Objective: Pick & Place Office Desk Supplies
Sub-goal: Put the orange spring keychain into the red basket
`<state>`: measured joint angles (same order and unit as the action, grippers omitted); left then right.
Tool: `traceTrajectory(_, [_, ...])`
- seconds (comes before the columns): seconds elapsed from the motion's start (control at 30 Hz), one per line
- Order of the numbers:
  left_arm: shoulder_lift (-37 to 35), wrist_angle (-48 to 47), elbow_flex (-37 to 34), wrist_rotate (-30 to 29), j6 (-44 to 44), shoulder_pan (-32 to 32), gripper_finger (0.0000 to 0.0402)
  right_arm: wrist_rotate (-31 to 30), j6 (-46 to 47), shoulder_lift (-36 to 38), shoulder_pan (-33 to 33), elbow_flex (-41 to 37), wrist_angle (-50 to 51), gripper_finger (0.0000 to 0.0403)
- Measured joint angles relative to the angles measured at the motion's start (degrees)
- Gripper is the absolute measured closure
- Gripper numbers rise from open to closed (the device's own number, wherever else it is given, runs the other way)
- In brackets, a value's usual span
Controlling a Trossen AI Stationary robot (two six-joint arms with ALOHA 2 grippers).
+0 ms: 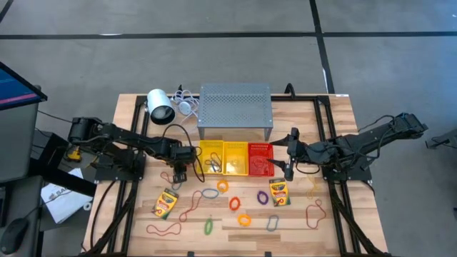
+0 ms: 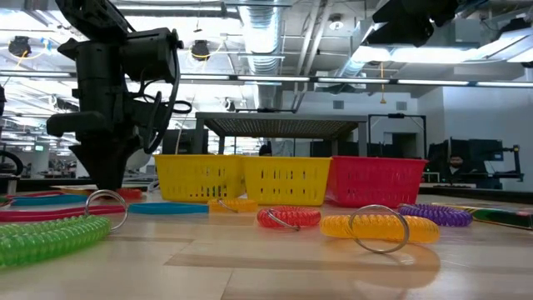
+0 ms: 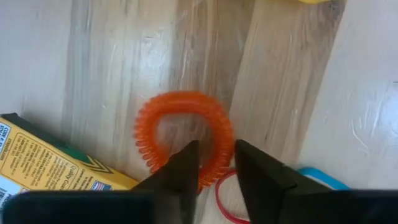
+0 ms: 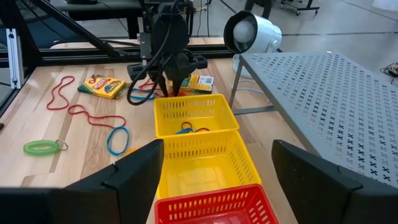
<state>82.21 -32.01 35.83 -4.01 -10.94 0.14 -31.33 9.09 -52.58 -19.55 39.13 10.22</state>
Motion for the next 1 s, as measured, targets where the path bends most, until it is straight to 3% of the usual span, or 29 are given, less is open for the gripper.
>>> traceTrajectory(0.2, [0.0, 0.0, 0.0, 0.2, 0.0, 0.0, 0.0388, 0.0, 0.0, 0.0, 0.0, 0.0, 0.0, 0.0108])
traceTrajectory(0.43, [0.0, -0.4, 0.5, 3.5, -0.8, 0.0, 0.0376, 0.0, 0.0, 0.0, 0.0, 0.0, 0.0, 0.0108])
traceTrajectory(0.7, [-2.1, -7.0, 4.8, 6.0, -1.3, 0.0, 0.0391, 0.0, 0.0, 0.0, 0.0, 0.0, 0.0, 0.0108])
traceTrajectory(1.0, [-13.4, -11.0, 7.8, 9.4, -3.4, 0.0, 0.0393, 0.0, -0.3, 0.0, 0.0, 0.0, -0.2, 0.0108])
